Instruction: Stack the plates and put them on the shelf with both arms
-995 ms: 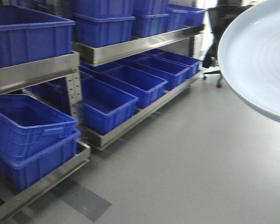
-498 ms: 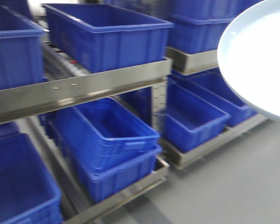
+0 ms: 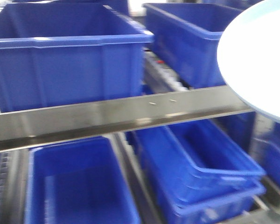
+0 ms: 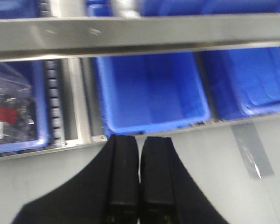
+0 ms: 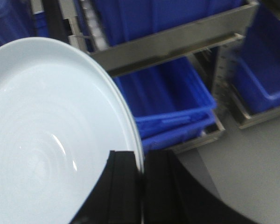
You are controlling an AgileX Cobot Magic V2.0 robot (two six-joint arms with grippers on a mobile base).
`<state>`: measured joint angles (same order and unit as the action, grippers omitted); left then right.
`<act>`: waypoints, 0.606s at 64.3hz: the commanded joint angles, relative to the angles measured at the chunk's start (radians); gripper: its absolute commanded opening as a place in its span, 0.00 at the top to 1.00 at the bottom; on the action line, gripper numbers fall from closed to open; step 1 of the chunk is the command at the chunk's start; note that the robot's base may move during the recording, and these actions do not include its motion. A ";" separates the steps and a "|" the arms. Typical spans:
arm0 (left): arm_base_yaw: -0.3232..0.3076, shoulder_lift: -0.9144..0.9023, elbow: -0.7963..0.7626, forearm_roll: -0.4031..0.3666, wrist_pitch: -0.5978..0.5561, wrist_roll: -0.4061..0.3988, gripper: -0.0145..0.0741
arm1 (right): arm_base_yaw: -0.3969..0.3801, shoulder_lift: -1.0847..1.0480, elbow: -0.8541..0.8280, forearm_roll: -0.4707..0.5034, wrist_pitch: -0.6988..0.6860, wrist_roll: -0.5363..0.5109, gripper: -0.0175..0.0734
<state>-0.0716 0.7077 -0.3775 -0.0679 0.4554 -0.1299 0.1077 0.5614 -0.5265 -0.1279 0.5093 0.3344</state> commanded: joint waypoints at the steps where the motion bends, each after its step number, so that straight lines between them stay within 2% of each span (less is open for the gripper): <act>1: -0.007 -0.003 -0.028 -0.008 -0.065 0.001 0.74 | -0.005 0.001 -0.031 -0.007 -0.088 -0.001 0.78; 39: -0.007 -0.003 -0.028 -0.008 -0.065 0.001 0.74 | -0.005 0.001 -0.031 -0.007 -0.088 -0.001 0.78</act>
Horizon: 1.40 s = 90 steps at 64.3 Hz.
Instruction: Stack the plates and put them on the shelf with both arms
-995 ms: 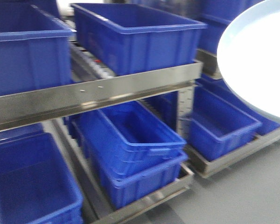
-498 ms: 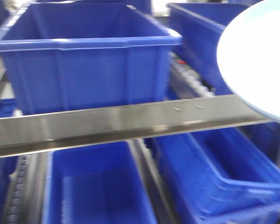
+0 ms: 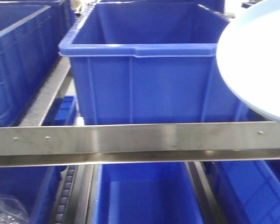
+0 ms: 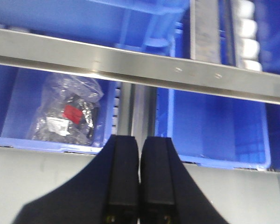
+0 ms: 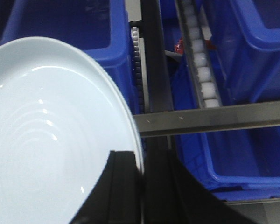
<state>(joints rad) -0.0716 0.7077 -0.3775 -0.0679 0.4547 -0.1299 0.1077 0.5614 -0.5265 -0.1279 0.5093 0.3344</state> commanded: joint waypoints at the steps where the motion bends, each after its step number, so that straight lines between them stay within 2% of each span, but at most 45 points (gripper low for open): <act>1: -0.007 -0.003 -0.028 -0.008 -0.064 0.001 0.74 | -0.005 0.001 -0.031 -0.007 -0.088 -0.001 0.78; 90: -0.007 -0.003 -0.028 -0.008 -0.064 0.001 0.74 | -0.005 0.001 -0.031 -0.007 -0.093 -0.001 0.78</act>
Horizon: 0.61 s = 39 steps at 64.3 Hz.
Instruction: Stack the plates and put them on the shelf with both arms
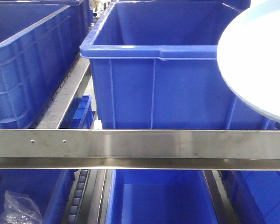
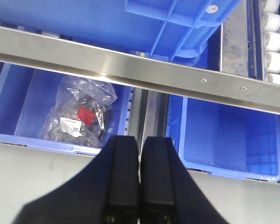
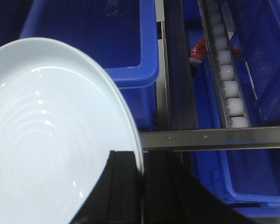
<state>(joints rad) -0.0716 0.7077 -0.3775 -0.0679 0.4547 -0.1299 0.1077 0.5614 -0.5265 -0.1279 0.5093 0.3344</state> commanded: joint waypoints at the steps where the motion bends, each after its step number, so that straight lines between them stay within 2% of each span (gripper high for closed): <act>1: -0.007 -0.003 -0.028 -0.008 -0.064 0.001 0.74 | -0.005 0.001 -0.031 -0.007 -0.099 -0.001 0.78; 8: -0.007 -0.003 -0.028 -0.008 -0.064 0.001 0.74 | -0.005 0.004 -0.031 -0.007 -0.169 -0.001 0.78; 18: -0.007 -0.003 -0.028 -0.008 -0.064 0.001 0.74 | -0.005 0.062 -0.069 -0.007 -0.340 -0.001 0.78; 39: -0.007 -0.003 -0.028 -0.008 -0.064 0.001 0.74 | -0.005 0.461 -0.446 -0.007 -0.424 -0.001 0.78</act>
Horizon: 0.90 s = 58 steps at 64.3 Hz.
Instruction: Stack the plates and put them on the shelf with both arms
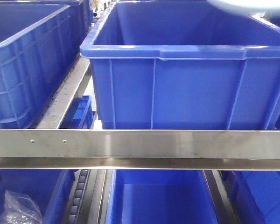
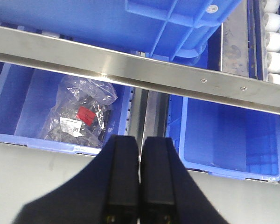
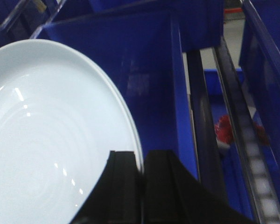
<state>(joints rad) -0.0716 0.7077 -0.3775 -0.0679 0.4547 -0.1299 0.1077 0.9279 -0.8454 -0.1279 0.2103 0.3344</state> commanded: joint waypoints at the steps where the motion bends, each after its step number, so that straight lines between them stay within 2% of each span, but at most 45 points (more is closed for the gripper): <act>1: -0.007 -0.003 -0.028 -0.008 -0.064 0.001 0.74 | -0.005 0.114 -0.145 -0.007 -0.125 -0.001 0.78; 9: -0.007 -0.003 -0.028 -0.008 -0.064 0.001 0.74 | -0.005 0.292 -0.292 -0.007 -0.125 -0.001 0.77; 12: -0.007 -0.003 -0.028 -0.008 -0.064 0.001 0.74 | -0.005 0.353 -0.332 -0.007 -0.128 -0.001 0.72; 17: -0.007 -0.003 -0.028 -0.008 -0.064 0.001 0.74 | -0.005 0.432 -0.399 -0.007 -0.129 -0.001 0.54; 22: -0.007 -0.003 -0.028 -0.008 -0.064 0.001 0.74 | -0.005 0.480 -0.430 -0.007 -0.131 -0.001 0.29; 25: -0.007 -0.003 -0.028 -0.008 -0.064 0.001 0.74 | -0.005 0.490 -0.433 -0.007 -0.130 -0.001 0.22; 28: -0.007 -0.003 -0.028 -0.008 -0.064 0.001 0.74 | -0.005 0.491 -0.433 -0.007 -0.113 -0.001 0.19; 39: -0.007 -0.003 -0.028 -0.008 -0.064 0.001 0.74 | -0.005 0.405 -0.384 -0.007 -0.040 -0.001 0.25; 46: -0.007 -0.003 -0.028 -0.008 -0.064 0.001 0.74 | -0.005 0.287 -0.266 -0.008 -0.052 -0.001 0.35; 48: -0.007 -0.003 -0.028 -0.008 -0.064 0.001 0.74 | -0.005 0.242 -0.220 -0.008 -0.056 -0.001 0.40; 56: -0.007 -0.003 -0.028 -0.008 -0.064 0.001 0.74 | -0.005 0.004 0.017 -0.008 -0.069 -0.001 0.77; 57: -0.007 -0.003 -0.028 -0.008 -0.064 0.001 0.74 | -0.005 -0.021 0.042 -0.008 -0.069 -0.001 0.80; 58: -0.007 -0.003 -0.028 -0.008 -0.064 0.001 0.74 | -0.005 -0.057 0.082 -0.008 -0.074 -0.001 0.79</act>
<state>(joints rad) -0.0716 0.7077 -0.3775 -0.0679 0.4547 -0.1299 0.1077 0.9998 -0.8352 -0.1279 0.2204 0.3368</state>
